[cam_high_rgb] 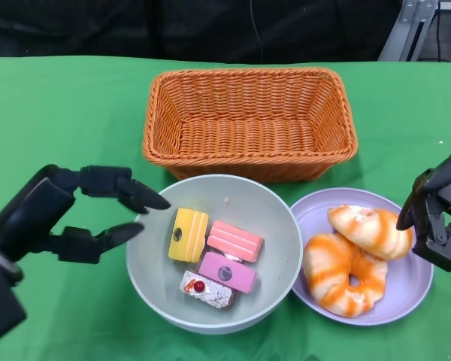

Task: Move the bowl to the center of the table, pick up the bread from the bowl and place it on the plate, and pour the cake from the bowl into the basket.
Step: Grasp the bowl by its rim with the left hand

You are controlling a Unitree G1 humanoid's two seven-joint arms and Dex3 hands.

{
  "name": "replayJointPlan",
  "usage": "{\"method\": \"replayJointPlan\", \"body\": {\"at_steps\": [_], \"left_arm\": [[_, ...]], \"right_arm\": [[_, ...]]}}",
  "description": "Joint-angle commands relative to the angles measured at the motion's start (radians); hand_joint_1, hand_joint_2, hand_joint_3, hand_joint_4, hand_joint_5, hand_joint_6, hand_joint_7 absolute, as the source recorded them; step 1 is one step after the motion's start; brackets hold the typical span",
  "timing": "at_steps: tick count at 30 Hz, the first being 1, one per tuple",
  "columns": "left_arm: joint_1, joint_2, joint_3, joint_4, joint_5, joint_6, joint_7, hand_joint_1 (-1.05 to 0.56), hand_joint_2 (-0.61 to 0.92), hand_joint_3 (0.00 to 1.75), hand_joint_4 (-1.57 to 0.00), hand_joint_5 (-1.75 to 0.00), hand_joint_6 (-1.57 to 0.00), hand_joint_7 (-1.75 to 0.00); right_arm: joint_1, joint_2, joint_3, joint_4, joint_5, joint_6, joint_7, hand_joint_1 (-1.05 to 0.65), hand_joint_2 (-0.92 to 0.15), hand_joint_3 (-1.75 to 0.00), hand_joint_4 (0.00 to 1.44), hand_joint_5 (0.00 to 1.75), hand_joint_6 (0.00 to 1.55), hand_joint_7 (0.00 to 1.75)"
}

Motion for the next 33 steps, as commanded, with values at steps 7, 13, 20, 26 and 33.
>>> {"method": "replayJointPlan", "body": {"at_steps": [7,13,20,26,33], "left_arm": [[-0.027,0.145,-0.032,0.014,0.095,-0.294,0.059,-0.39,0.87,0.04,-0.55,0.00,-0.60,0.00],[-0.041,0.230,-0.089,0.030,0.094,-0.371,0.067,-0.42,0.84,0.01,-0.60,-0.03,-0.63,-0.02],[-0.077,0.242,-0.137,0.112,0.121,-0.508,0.102,-0.45,0.83,0.00,-0.76,-0.09,-0.79,-0.05],[-0.107,0.239,-0.194,0.184,0.169,-0.594,0.119,-0.40,0.80,0.00,-0.98,-0.12,-0.97,-0.06],[-0.101,0.210,-0.168,0.194,0.269,-0.625,0.145,-0.40,0.84,0.02,-1.10,-0.13,-1.06,-0.05]], "right_arm": [[-0.026,0.006,-0.018,-0.012,0.012,0.031,-0.009,-0.10,-0.60,-1.11,0.79,1.75,0.70,1.47],[-0.026,0.010,-0.023,-0.020,0.019,0.056,-0.012,-0.09,-0.59,-1.11,0.79,1.75,0.70,1.45],[-0.029,0.008,-0.030,-0.027,0.035,0.086,-0.012,-0.10,-0.57,-1.12,0.78,1.75,0.70,1.45],[-0.028,0.013,-0.030,-0.028,0.030,0.089,-0.017,-0.12,-0.56,-1.13,0.78,1.75,0.69,1.46],[-0.019,0.019,-0.023,-0.039,0.029,0.091,-0.009,-0.13,-0.56,-1.14,0.78,1.75,0.69,1.46]]}}
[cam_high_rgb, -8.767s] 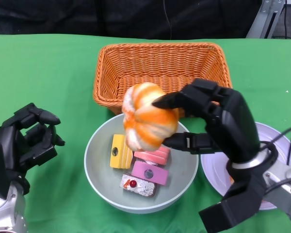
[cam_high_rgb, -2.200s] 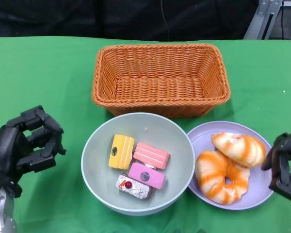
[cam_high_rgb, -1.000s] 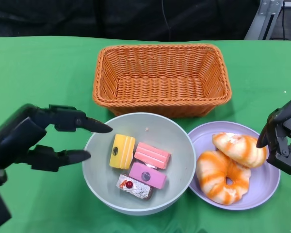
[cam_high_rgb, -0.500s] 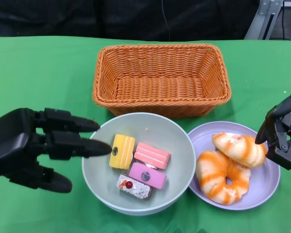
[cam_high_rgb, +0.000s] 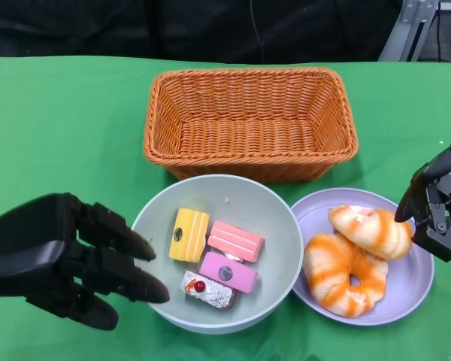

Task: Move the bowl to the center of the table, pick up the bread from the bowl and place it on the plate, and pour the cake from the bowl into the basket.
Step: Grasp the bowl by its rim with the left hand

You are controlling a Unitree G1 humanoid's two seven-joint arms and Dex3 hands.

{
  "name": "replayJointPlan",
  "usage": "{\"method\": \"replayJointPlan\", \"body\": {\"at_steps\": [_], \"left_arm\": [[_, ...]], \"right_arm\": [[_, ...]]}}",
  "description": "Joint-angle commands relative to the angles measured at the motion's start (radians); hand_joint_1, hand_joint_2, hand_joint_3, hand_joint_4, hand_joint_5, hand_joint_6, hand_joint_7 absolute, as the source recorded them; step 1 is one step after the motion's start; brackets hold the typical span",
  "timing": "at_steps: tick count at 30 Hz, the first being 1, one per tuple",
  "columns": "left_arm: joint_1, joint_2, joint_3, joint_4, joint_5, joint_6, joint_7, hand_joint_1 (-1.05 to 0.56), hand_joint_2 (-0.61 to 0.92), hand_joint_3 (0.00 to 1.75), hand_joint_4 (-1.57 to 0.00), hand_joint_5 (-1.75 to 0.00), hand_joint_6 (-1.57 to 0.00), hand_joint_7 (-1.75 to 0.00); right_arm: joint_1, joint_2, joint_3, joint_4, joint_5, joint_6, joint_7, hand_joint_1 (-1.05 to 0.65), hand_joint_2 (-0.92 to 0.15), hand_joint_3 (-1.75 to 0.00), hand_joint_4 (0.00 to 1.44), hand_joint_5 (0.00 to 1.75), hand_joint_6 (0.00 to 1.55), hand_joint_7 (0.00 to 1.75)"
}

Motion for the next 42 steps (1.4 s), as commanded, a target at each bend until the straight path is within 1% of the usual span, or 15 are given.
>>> {"method": "replayJointPlan", "body": {"at_steps": [1,5,6,9,13,15,21,23,29,34,36,42], "left_arm": [[-0.001,-0.005,0.031,-0.008,0.060,-0.025,0.023,-0.41,0.85,0.02,-1.11,-0.13,-1.07,-0.05],[0.029,-0.055,0.113,-0.050,0.206,-0.022,0.018,-0.39,0.83,0.00,-1.11,-0.10,-1.05,-0.03],[0.032,-0.061,0.126,-0.057,0.230,-0.021,0.025,-0.39,0.83,0.00,-1.10,-0.10,-1.05,-0.02],[0.061,-0.107,0.190,-0.118,0.334,-0.002,0.045,-0.39,0.84,0.01,-1.09,-0.08,-1.02,-0.01],[0.105,-0.142,0.233,-0.205,0.446,0.054,0.090,-0.40,0.84,0.00,-1.06,-0.05,-0.97,0.00],[0.132,-0.150,0.237,-0.255,0.494,0.096,0.120,-0.41,0.82,0.00,-1.03,-0.03,-0.94,0.00],[0.172,-0.143,0.205,-0.345,0.614,0.193,0.245,-0.42,0.77,0.00,-1.01,-0.01,-0.91,0.00],[0.179,-0.132,0.189,-0.369,0.645,0.227,0.289,-0.45,0.78,0.01,-0.99,0.00,-0.89,0.00],[0.194,-0.079,0.133,-0.425,0.697,0.352,0.385,-0.51,0.82,0.01,-0.93,0.00,-0.83,0.00],[0.199,-0.032,0.078,-0.449,0.733,0.440,0.466,-0.51,0.84,0.01,-0.91,0.00,-0.81,0.00],[0.203,-0.015,0.054,-0.461,0.741,0.475,0.487,-0.51,0.84,0.01,-0.91,0.00,-0.81,0.00],[0.206,0.034,-0.024,-0.498,0.757,0.577,0.496,-0.49,0.84,0.00,-0.92,-0.01,-0.83,-0.01]], "right_arm": [[0.008,0.002,-0.010,-0.018,0.008,0.004,0.003,-0.13,-0.56,-1.14,0.78,1.75,0.69,1.46],[0.019,0.015,0.000,-0.029,0.010,0.006,0.003,-0.13,-0.57,-1.13,0.77,1.75,0.68,1.45],[0.020,0.017,0.001,-0.030,0.008,0.006,0.003,-0.13,-0.57,-1.13,0.77,1.75,0.68,1.45],[0.027,0.031,0.007,-0.036,-0.002,-0.001,-0.005,-0.12,-0.57,-1.13,0.77,1.75,0.69,1.44],[0.031,0.045,0.010,-0.034,-0.008,-0.015,-0.003,-0.12,-0.58,-1.11,0.77,1.75,0.71,1.42],[0.032,0.049,0.010,-0.032,-0.013,-0.022,0.000,-0.11,-0.58,-1.10,0.78,1.75,0.71,1.42],[0.040,0.059,0.011,-0.038,-0.023,-0.022,-0.005,-0.11,-0.59,-1.09,0.78,1.75,0.72,1.41],[0.041,0.060,0.009,-0.034,-0.017,-0.022,-0.001,-0.11,-0.59,-1.08,0.78,1.74,0.72,1.40],[0.042,0.061,0.011,-0.026,-0.021,-0.029,0.006,-0.10,-0.60,-1.08,0.78,1.75,0.72,1.41],[0.043,0.060,0.011,-0.019,-0.013,-0.034,0.019,-0.11,-0.60,-1.08,0.78,1.75,0.71,1.41],[0.043,0.060,0.010,-0.017,-0.014,-0.034,0.020,-0.11,-0.60,-1.08,0.78,1.75,0.71,1.41],[0.048,0.060,0.011,-0.025,-0.025,-0.029,0.013,-0.10,-0.60,-1.09,0.79,1.75,0.71,1.42]]}}
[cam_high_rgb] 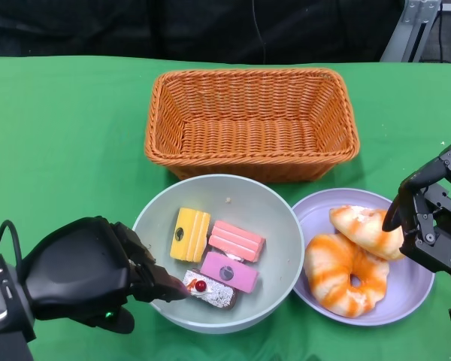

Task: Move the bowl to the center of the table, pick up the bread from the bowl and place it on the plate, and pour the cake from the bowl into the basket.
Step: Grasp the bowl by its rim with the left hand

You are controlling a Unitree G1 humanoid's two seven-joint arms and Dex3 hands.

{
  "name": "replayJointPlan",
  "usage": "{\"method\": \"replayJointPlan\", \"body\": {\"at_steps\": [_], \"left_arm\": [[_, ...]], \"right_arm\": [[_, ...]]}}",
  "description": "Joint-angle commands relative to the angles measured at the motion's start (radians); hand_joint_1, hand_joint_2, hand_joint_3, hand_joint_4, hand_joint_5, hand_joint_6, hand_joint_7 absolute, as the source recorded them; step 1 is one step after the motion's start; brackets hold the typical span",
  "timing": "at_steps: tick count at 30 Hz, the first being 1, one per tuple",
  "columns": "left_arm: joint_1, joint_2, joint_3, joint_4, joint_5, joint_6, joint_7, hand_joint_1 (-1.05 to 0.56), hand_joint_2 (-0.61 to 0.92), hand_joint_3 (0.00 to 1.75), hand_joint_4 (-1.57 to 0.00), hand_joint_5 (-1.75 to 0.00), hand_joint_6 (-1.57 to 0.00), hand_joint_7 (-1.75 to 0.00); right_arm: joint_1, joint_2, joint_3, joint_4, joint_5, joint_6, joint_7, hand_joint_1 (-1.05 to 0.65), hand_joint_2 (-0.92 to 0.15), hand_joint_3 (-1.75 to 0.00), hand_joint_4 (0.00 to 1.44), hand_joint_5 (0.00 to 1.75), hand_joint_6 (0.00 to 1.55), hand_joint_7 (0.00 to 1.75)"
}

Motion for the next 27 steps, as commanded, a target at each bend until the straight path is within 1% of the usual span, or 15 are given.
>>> {"method": "replayJointPlan", "body": {"at_steps": [1,4,8,12,18,23,27], "left_arm": [[0.004,0.041,-0.043,-0.018,0.025,0.046,0.025,-0.50,0.84,0.00,-0.92,-0.01,-0.83,-0.01],[0.002,0.058,-0.082,-0.027,0.050,0.083,0.043,-0.51,0.85,0.00,-0.92,-0.01,-0.83,0.00],[0.000,0.070,-0.130,-0.033,0.090,0.136,0.097,-0.54,0.85,0.00,-0.94,-0.01,-0.83,0.00],[0.004,0.070,-0.179,-0.040,0.141,0.201,0.165,-0.57,0.86,0.01,-0.93,0.00,-0.83,0.00],[0.004,0.070,-0.257,-0.023,0.189,0.275,0.241,-0.57,0.88,0.01,-0.92,0.00,-0.83,0.00],[0.003,0.070,-0.306,-0.019,0.202,0.332,0.270,-0.56,0.90,0.01,-0.92,0.00,-0.82,0.00],[-0.003,0.073,-0.336,-0.021,0.185,0.357,0.247,-0.54,0.91,0.01,-0.92,0.00,-0.83,0.00]], "right_arm": [[0.011,0.001,-0.003,-0.010,0.000,-0.007,-0.004,-0.10,-0.60,-1.10,0.79,1.75,0.71,1.42],[0.016,0.003,0.001,-0.017,0.007,-0.004,0.000,-0.09,-0.59,-1.11,0.78,1.75,0.70,1.42],[0.023,0.005,0.004,-0.025,0.011,-0.001,0.000,-0.10,-0.59,-1.11,0.79,1.75,0.71,1.42],[0.029,0.004,0.008,-0.036,0.002,0.001,-0.005,-0.10,-0.60,-1.11,0.78,1.75,0.70,1.43],[0.043,0.012,0.019,-0.061,-0.008,0.018,-0.024,-0.11,-0.58,-1.11,0.79,1.75,0.70,1.45],[0.047,0.015,0.023,-0.058,-0.011,0.006,-0.024,-0.11,-0.58,-1.10,0.79,1.75,0.70,1.45],[0.054,0.012,0.025,-0.062,-0.028,0.005,-0.026,-0.09,-0.58,-1.13,0.78,1.75,0.69,1.47]]}}
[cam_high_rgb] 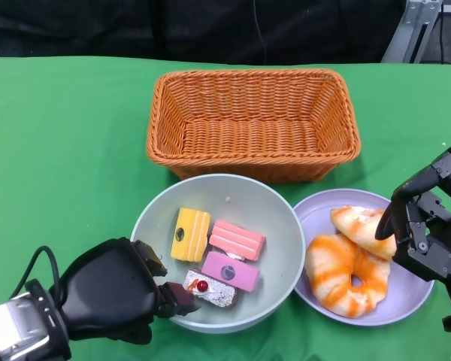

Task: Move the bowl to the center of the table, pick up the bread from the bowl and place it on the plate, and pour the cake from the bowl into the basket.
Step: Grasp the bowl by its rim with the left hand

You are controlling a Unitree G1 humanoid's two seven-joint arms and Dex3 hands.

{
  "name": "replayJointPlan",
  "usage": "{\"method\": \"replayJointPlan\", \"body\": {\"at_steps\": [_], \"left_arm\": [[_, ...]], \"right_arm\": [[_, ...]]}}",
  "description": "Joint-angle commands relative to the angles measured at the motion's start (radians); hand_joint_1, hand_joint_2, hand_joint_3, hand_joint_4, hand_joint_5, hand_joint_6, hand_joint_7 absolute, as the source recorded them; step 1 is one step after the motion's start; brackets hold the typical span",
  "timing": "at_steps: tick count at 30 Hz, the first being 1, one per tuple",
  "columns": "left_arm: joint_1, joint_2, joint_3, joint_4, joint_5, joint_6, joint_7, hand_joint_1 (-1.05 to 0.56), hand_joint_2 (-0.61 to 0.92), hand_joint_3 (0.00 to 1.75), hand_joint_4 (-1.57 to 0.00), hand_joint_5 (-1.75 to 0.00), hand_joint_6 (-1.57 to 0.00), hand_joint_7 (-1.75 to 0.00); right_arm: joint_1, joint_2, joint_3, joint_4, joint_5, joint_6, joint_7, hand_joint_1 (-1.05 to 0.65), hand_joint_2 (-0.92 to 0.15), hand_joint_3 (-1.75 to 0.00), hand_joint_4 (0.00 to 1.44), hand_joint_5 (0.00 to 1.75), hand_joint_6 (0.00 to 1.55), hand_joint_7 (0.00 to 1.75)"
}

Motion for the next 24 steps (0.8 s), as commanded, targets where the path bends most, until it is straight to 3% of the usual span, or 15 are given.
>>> {"method": "replayJointPlan", "body": {"at_steps": [1,17,24], "left_arm": [[-0.007,0.021,-0.033,0.013,-0.002,0.026,-0.034,-0.54,0.91,0.01,-0.92,0.00,-0.83,0.00],[-0.049,0.006,-0.116,0.035,-0.019,0.104,-0.082,-0.52,0.92,0.00,-0.94,-0.01,-0.86,-0.02],[-0.071,-0.010,-0.121,0.108,-0.094,0.037,-0.021,-0.34,0.91,0.00,-1.13,-0.08,-1.09,-0.08]], "right_arm": [[0.012,-0.002,-0.006,-0.016,-0.005,-0.013,-0.006,-0.09,-0.58,-1.13,0.78,1.75,0.69,1.48],[0.021,0.012,0.002,-0.024,0.001,-0.011,0.000,-0.11,-0.57,-1.15,0.79,1.75,0.67,1.52],[0.016,0.011,0.002,0.000,0.008,-0.032,0.022,-0.11,-0.57,-1.12,0.77,1.75,0.66,1.49]]}}
